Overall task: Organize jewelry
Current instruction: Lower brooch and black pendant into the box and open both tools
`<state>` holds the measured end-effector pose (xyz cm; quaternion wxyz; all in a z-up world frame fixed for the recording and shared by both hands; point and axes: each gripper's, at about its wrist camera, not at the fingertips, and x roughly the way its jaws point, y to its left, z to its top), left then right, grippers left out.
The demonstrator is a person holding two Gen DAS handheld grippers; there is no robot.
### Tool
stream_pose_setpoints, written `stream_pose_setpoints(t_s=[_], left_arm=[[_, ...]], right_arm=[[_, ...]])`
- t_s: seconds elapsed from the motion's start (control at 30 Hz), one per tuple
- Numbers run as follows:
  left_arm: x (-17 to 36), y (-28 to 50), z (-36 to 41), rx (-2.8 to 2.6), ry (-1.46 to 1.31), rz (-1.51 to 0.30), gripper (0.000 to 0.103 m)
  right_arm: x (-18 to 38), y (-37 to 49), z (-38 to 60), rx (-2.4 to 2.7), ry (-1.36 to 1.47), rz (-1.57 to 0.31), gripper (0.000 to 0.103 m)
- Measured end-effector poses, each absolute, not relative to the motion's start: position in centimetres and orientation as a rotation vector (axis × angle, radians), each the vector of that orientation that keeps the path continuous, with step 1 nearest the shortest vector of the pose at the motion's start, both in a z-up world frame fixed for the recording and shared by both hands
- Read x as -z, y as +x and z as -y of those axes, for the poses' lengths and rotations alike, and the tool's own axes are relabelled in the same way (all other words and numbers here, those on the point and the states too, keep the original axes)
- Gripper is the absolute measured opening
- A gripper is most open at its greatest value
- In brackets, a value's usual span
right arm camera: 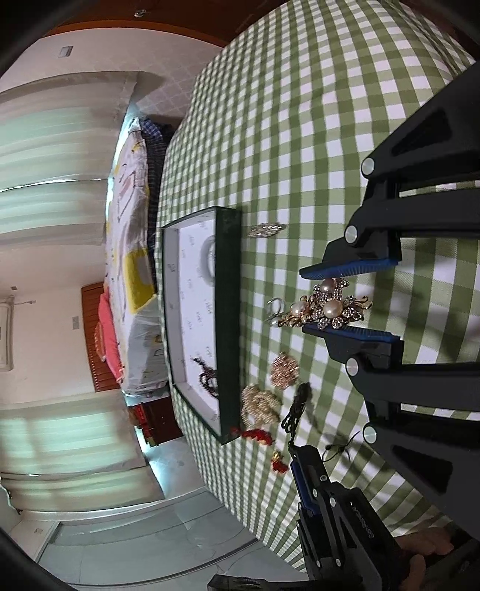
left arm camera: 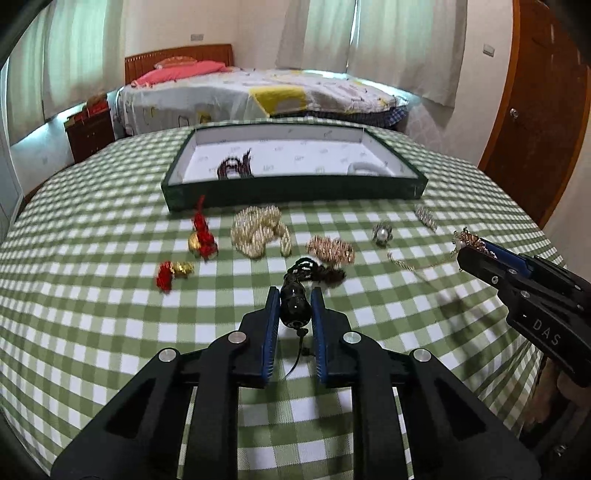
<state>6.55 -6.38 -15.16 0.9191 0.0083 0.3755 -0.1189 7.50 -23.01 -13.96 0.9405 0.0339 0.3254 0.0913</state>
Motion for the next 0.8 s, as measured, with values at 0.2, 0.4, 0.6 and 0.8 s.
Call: stream_pose_setpoints(t_s=[0.2, 0.4, 0.6, 0.8], left_arm=[[13.3, 7.2, 5.8, 0.239, -0.005, -0.725, 0.017], [11.5, 8.2, 5.2, 0.237, -0.037, -0.692, 0.017], [9.6, 9.8, 5.3, 0.252, -0.046, -0.659, 0.017], [7.4, 12.1, 6.0, 0.27, -0.044, -0.611, 0.017]], right_arm=[[12.4, 7.8, 23.0, -0.196, 0.079, -0.628, 0.025], [10.2, 8.5, 23.2, -0.208, 0.109, -0.586, 0.025], [7.9, 10.0, 22.8, -0.223, 0.107, -0.54, 0.025], [5.9, 12.6, 22.0, -0.248, 0.09, -0.491, 0.025]])
